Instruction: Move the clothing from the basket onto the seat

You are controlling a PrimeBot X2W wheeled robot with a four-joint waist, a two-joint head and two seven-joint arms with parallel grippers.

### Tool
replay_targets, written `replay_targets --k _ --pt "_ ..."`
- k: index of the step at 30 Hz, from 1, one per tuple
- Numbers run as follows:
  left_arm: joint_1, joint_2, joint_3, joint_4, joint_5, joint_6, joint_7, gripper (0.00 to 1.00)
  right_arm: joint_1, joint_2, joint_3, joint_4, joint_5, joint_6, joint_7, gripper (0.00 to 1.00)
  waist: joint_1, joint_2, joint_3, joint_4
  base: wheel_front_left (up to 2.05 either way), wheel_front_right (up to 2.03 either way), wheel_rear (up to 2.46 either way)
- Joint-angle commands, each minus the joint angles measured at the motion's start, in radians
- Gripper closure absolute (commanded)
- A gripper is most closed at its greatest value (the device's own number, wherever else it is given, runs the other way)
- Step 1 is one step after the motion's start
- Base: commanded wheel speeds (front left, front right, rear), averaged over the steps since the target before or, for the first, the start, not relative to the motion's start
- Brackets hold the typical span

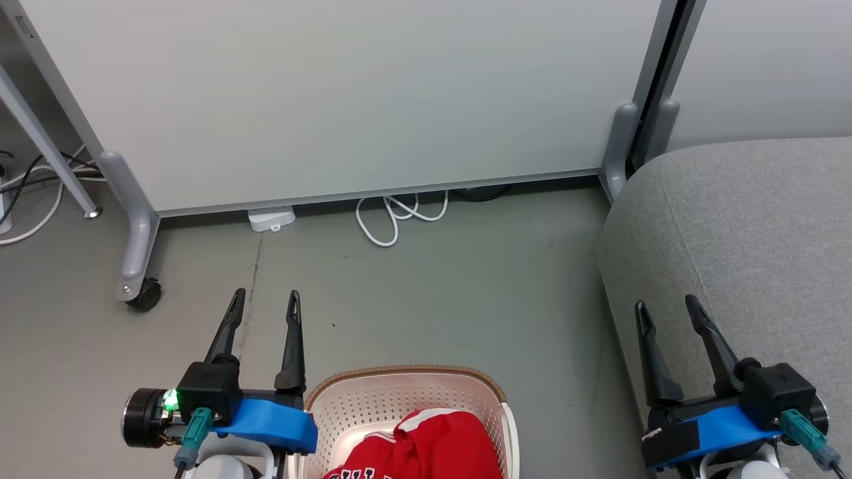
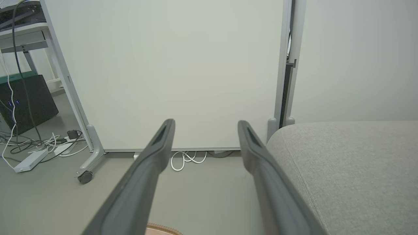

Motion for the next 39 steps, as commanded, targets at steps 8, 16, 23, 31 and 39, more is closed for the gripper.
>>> replay_targets --k 8,16,23,31,39 --pt "0.004 -0.002 0.007 0.009 -0.001 -0.004 -0.005 0.0 0.003 -0.004 0.003 0.006 0.008 0.003 -0.006 0.0 0.0 0.0 0.003 -0.005 0.0 0.0 0.0" --pt "-0.01 -0.002 -0.008 0.029 -0.007 -0.006 -0.005 0.0 -0.006 -0.004 0.002 0.01 0.01 0.003 -0.006 0.0 0.0 0.0 0.019 -0.01 0.0 0.0 0.0" --pt "-0.047 -0.002 -0.034 0.076 -0.002 -0.02 -0.005 0.0 -0.031 -0.004 0.005 -0.001 0.003 0.002 -0.006 0.0 0.0 0.0 0.062 -0.018 0.0 0.0 0.0" --pt "-0.147 0.002 -0.073 0.187 0.029 -0.057 -0.004 0.0 -0.084 -0.004 0.015 -0.017 -0.005 0.002 -0.005 0.0 0.0 0.0 0.172 -0.041 0.0 0.0 0.0" --pt "-0.273 0.036 -0.136 0.336 0.064 -0.086 -0.004 0.0 -0.155 -0.004 0.017 -0.037 -0.004 0.002 -0.005 0.0 0.0 0.0 0.306 -0.071 0.0 0.0 0.0"
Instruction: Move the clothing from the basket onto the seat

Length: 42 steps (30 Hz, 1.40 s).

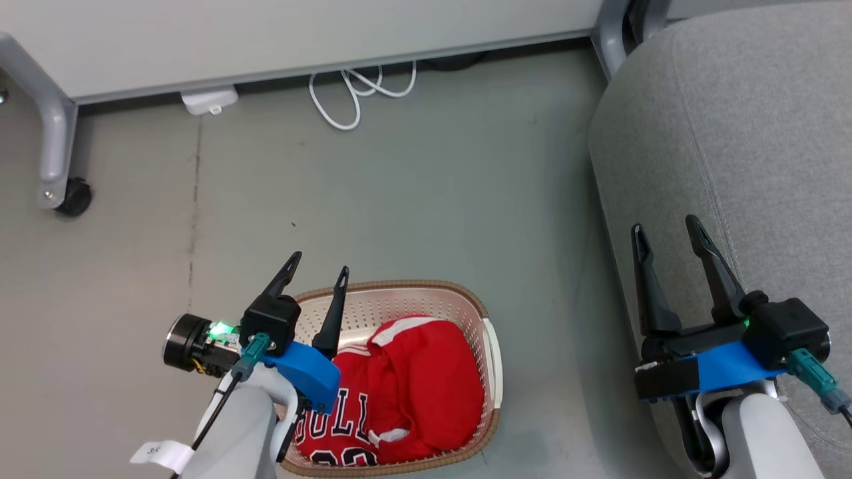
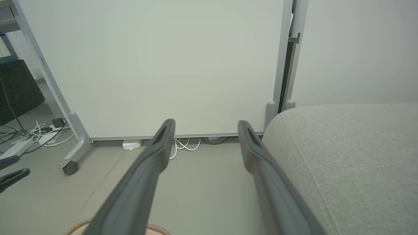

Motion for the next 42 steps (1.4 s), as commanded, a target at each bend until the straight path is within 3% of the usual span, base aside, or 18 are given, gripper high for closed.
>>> replay_targets --k 1,13,22,36,42 --pt "-0.02 0.009 -0.003 0.012 0.004 -0.004 -0.003 0.0 -0.017 -0.003 0.001 -0.006 0.004 0.002 -0.004 0.0 -0.0001 0.0 0.055 -0.022 0.0 0.0 0.0" --pt "-0.235 0.078 -0.193 0.342 0.028 -0.014 -0.003 0.0 -0.122 -0.003 0.019 -0.041 0.027 0.002 -0.004 0.0 -0.0001 0.0 0.278 -0.077 0.0 0.0 0.0" --pt "-0.385 0.092 -0.391 0.569 0.019 -0.014 0.042 0.0 -0.185 -0.003 0.028 -0.069 0.041 0.002 -0.004 0.0 -0.0001 0.0 0.417 -0.106 0.0 0.0 0.0" --pt "-0.523 0.153 -0.574 0.646 -0.006 -0.014 0.311 0.0 -0.24 -0.003 0.032 -0.111 0.057 0.002 -0.004 0.0 -0.0001 0.0 0.573 -0.133 0.0 0.0 0.0" --pt "-0.557 0.169 -0.61 0.649 -0.054 -0.014 0.44 0.0 -0.254 -0.003 0.036 -0.135 0.072 0.002 -0.004 0.0 -0.0001 0.0 0.629 -0.15 0.0 0.0 0.0"
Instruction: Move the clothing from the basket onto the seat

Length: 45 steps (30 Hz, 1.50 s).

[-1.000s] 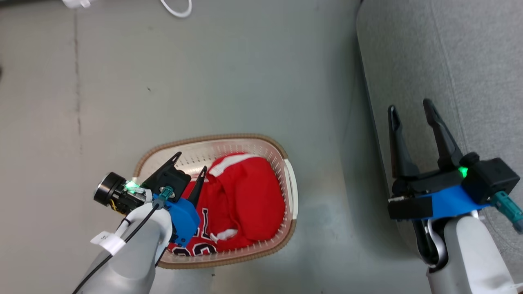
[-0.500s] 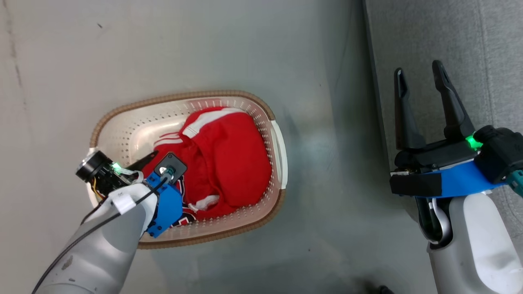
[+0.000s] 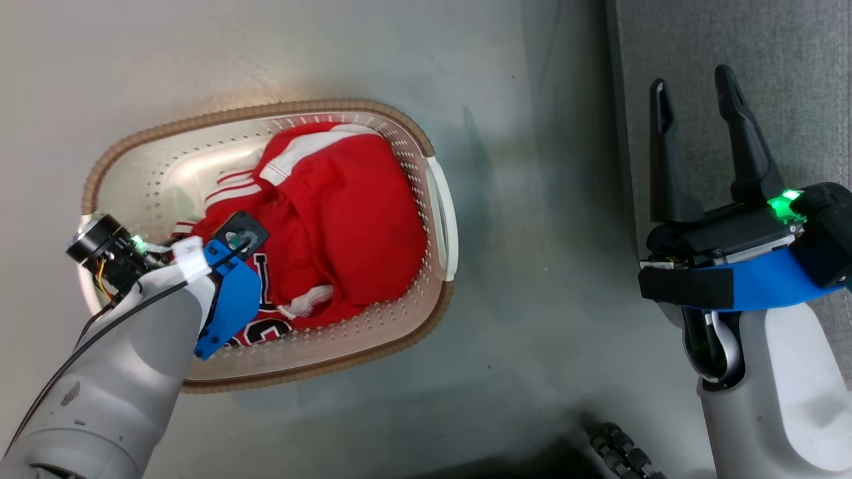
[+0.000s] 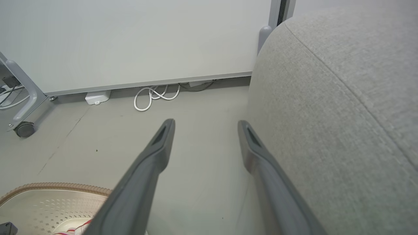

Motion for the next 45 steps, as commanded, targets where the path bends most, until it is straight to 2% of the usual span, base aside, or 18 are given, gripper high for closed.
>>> replay_targets --k 1,6,24,25,26,27,35,45 --pt "-0.023 0.003 -0.005 0.001 -0.011 0.0 0.013 0.0 -0.022 -0.002 -0.001 -0.009 0.008 0.002 -0.004 0.0 -0.0002 0.0 0.023 -0.012 0.0 0.0 0.0" --pt "-0.042 -0.002 -0.032 0.001 -0.065 0.0 0.05 0.0 -0.023 -0.002 0.0 -0.03 0.02 0.002 -0.003 0.0 -0.0002 0.0 0.062 -0.025 0.0 0.0 0.0" --pt "-0.086 0.018 -0.188 -0.007 -0.183 0.0 0.056 0.0 -0.028 -0.003 -0.002 -0.061 0.046 0.001 -0.001 0.0 -0.0002 0.0 0.137 -0.055 0.0 0.0 0.0" --pt "-0.088 0.019 -0.198 -0.007 -0.188 0.0 0.059 0.12 -0.028 -0.003 -0.002 -0.061 0.046 0.001 -0.001 0.0 -0.0002 0.0 0.139 -0.055 0.0 0.0 0.0" --pt "-0.092 0.021 -0.207 -0.011 -0.194 0.0 0.055 0.74 -0.027 -0.003 -0.003 -0.061 0.047 0.001 -0.001 0.0 -0.0002 0.0 0.14 -0.055 0.0 0.0 0.0" --pt "-0.095 0.023 -0.216 -0.014 -0.199 0.0 0.05 1.0 -0.028 -0.003 -0.003 -0.061 0.048 0.001 -0.001 0.0 -0.0002 0.0 0.14 -0.054 0.0 0.0 0.0" --pt "-0.098 0.011 -0.263 -0.032 -0.261 0.0 0.018 1.0 -0.042 -0.004 -0.008 -0.053 0.038 0.001 -0.002 0.0 -0.0002 0.0 0.101 -0.038 0.0 0.0 0.0" --pt "-0.063 -0.032 -0.288 -0.041 -0.327 0.0 -0.09 1.0 -0.02 -0.003 -0.014 -0.026 0.0 0.001 -0.002 0.0 -0.0002 0.0 -0.039 0.023 0.0 0.0 0.0"
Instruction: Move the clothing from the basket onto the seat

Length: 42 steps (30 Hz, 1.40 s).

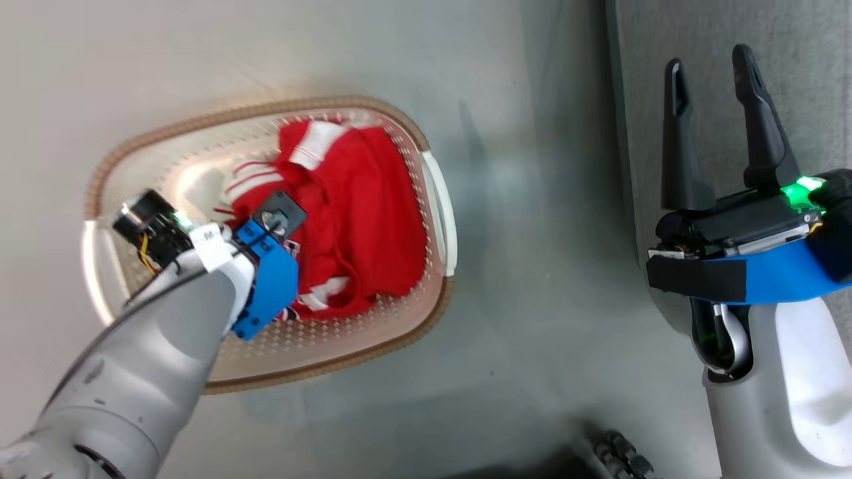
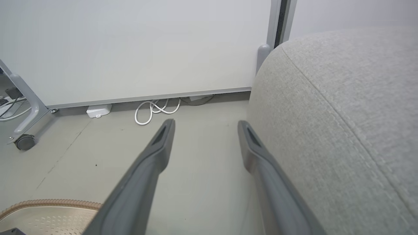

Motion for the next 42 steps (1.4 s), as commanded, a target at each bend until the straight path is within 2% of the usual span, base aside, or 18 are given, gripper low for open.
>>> replay_targets --k 1,25,35,42 --pt "0.014 -0.002 -0.001 -0.002 -0.007 0.0 -0.01 1.0 0.006 -0.003 -0.001 0.004 -0.006 0.0 0.001 0.0 0.0 0.0 -0.05 0.025 0.0 0.0 0.0" --pt "0.163 -0.091 0.019 0.012 -0.112 0.0 -0.29 1.0 0.218 -0.003 -0.024 0.109 -0.054 0.0 0.001 0.0 0.0 0.0 -0.533 0.13 0.0 0.0 0.0" --pt "0.171 -0.123 0.051 -0.033 -0.151 0.009 -0.338 1.0 0.306 -0.003 -0.022 0.138 -0.045 0.0 0.001 0.0 0.0 0.0 -0.692 0.164 0.0 0.0 0.0" --pt "0.142 -0.135 0.088 -0.115 -0.174 0.018 -0.35 1.0 0.364 -0.003 -0.024 0.148 -0.05 0.0 0.001 0.0 0.0 0.0 -0.779 0.187 0.0 0.0 0.0"
